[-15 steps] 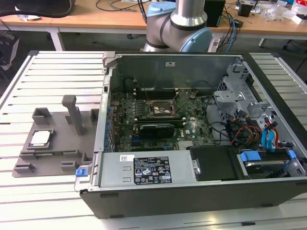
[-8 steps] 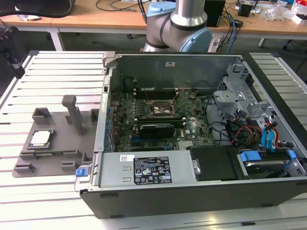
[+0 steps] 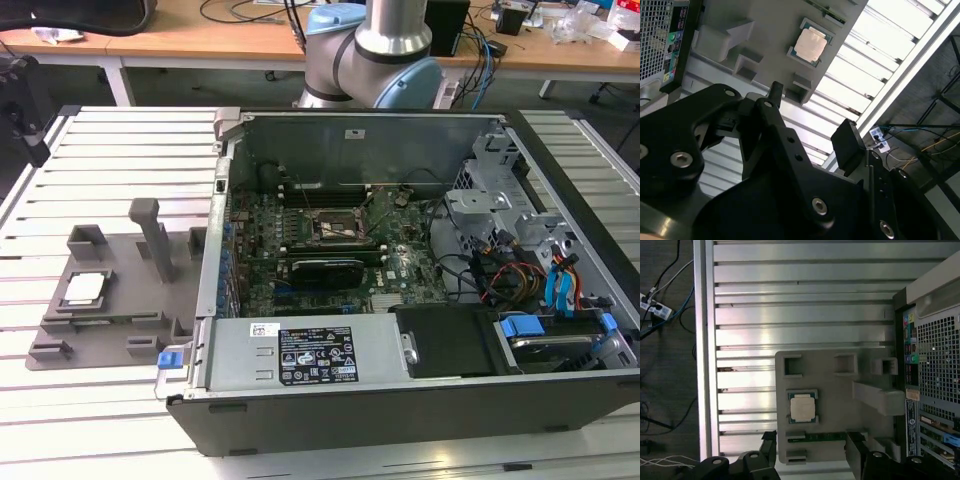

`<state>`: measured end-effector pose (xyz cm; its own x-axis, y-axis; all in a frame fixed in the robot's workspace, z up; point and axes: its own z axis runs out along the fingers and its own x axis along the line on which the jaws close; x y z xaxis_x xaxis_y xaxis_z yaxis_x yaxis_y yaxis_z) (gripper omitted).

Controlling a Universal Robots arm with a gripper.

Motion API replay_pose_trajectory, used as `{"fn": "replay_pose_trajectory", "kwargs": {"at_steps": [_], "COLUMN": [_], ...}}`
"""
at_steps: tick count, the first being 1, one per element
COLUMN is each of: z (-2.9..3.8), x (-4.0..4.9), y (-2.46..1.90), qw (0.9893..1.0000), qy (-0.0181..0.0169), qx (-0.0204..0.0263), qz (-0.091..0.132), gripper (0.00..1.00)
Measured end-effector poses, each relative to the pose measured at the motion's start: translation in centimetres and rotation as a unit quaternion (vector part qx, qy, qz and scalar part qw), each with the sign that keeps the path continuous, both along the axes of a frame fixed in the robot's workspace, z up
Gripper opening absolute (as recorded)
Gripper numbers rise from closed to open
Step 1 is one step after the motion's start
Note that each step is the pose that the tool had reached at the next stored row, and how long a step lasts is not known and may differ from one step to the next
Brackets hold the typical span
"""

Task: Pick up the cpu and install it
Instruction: 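Pick up the cpu and move it towards the insertion slot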

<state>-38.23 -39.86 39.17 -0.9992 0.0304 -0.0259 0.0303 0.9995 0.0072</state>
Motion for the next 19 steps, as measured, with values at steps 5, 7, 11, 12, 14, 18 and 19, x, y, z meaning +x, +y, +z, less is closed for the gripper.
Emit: {"fn": "replay_pose_trajectory", "kwargs": {"at_steps": [5,7,11,12,14,18,19], "z": [-0.20,-0.53,-0.95,-1.05,-1.31,-1.60,-1.65], "x": [0.00,0.00,0.00,0.00,0.00,0.00,0.00], "y": [0.00,0.00,0.00,0.00,0.00,0.00,0.00], "qw": [1.0000,1.0000,1.0000,1.0000,1.0000,1.0000,1.0000], "qy": [0.0000,0.0000,0.0000,0.0000,0.0000,0.0000,0.0000], "qx": [0.0000,0.0000,0.0000,0.0000,0.0000,0.0000,0.0000], "qz": [0.000,0.000,0.000,0.000,0.000,0.000,0.000], "gripper": [0.66,0.66,0.66,0.66,0.66,0.66,0.66]}}
